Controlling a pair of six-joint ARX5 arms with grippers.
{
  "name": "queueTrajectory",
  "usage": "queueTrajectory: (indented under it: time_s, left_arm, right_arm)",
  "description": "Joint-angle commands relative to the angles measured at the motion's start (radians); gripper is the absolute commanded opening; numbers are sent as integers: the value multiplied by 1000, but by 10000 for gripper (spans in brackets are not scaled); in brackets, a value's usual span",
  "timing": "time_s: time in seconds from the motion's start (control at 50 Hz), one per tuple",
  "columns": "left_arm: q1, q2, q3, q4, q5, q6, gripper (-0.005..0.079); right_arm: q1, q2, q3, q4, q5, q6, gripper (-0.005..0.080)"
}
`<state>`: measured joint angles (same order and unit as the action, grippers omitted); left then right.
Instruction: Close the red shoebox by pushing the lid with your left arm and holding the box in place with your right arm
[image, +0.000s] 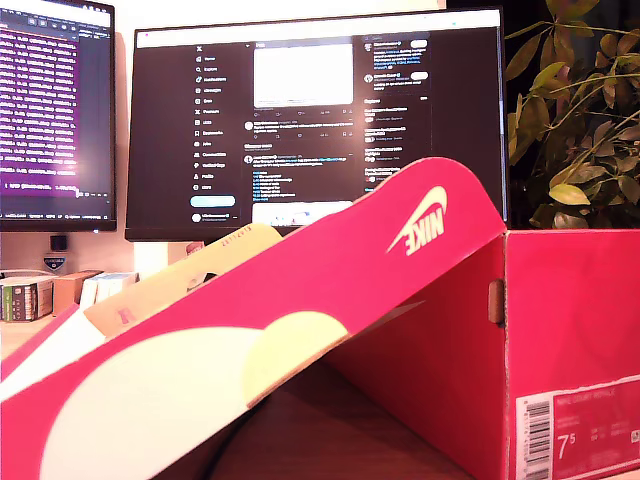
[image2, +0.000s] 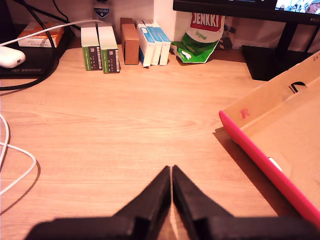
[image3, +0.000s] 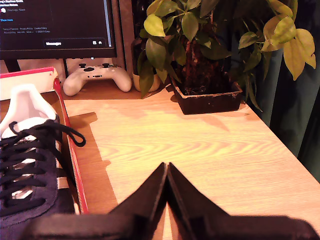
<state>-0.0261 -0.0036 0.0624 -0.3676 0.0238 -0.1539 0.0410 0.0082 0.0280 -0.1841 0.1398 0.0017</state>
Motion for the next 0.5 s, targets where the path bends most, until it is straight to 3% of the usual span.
queueTrajectory:
  time_s: [0.0, 0.48]
  left_arm:
    - [-3, -8, -24, -19, -1, -3, -19]
    - [-3, -8, -24, -14, -2, -4, -19]
  right_arm:
    - [3, -6, -20, 7, 1, -1, -12]
    - [5, -6, -20, 7, -5, 18, -12]
